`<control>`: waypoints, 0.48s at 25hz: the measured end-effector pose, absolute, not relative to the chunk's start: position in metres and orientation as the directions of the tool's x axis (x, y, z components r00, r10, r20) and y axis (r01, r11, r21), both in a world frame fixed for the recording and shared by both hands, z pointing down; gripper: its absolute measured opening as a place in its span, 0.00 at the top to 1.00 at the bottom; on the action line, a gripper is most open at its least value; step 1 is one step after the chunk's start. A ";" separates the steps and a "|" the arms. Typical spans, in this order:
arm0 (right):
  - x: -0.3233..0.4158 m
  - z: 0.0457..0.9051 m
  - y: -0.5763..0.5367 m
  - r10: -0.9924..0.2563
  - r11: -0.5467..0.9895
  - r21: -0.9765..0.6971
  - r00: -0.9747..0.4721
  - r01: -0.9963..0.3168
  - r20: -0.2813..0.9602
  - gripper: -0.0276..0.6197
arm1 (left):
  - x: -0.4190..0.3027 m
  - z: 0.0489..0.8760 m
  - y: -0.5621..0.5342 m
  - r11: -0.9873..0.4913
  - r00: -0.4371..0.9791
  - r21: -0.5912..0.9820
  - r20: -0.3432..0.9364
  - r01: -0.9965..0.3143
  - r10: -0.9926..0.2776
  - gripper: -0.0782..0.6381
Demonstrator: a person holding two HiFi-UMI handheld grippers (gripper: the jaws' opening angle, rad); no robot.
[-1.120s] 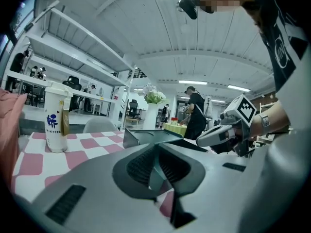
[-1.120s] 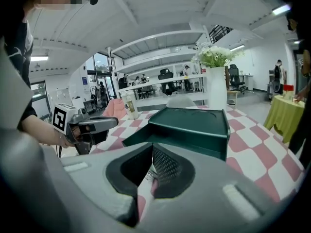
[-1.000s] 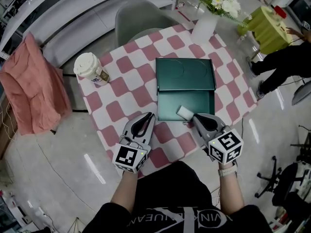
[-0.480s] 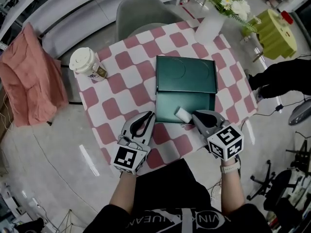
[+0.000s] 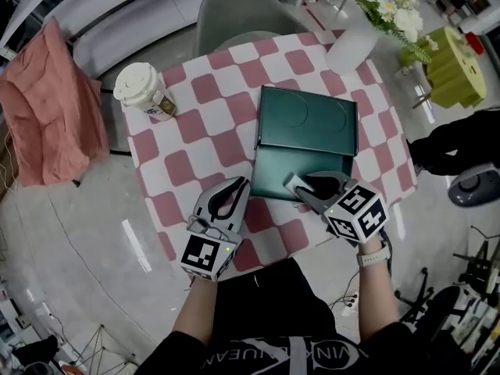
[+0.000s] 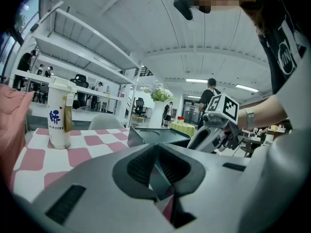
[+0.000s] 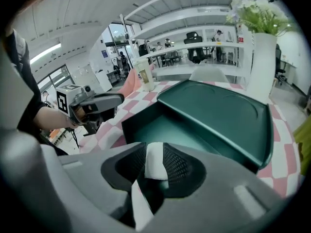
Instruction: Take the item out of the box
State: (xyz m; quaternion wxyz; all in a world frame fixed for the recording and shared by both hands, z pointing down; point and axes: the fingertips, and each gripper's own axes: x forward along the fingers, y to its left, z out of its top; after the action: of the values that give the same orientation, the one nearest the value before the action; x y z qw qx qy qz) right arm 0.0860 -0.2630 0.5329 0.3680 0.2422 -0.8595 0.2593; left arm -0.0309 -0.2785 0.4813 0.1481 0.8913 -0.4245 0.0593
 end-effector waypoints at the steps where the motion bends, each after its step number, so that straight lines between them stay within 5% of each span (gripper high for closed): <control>1: 0.085 0.536 -0.263 -0.203 0.753 -0.273 -0.607 -0.598 0.769 0.81 | -0.031 0.482 -0.278 -0.593 0.630 0.213 0.230 -0.776 -0.742 0.85; 12: 0.078 0.563 -0.264 -0.058 0.786 -0.288 -0.529 -0.547 0.847 0.70 | -0.038 0.479 -0.274 -0.574 0.617 0.228 0.224 -0.786 -0.755 0.85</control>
State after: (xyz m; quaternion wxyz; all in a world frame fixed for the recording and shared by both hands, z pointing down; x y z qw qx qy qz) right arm 0.0777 -0.2642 0.5628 0.4499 0.1820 -0.8310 0.2721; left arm -0.0377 -0.2741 0.4789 0.1539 0.8858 -0.4349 0.0508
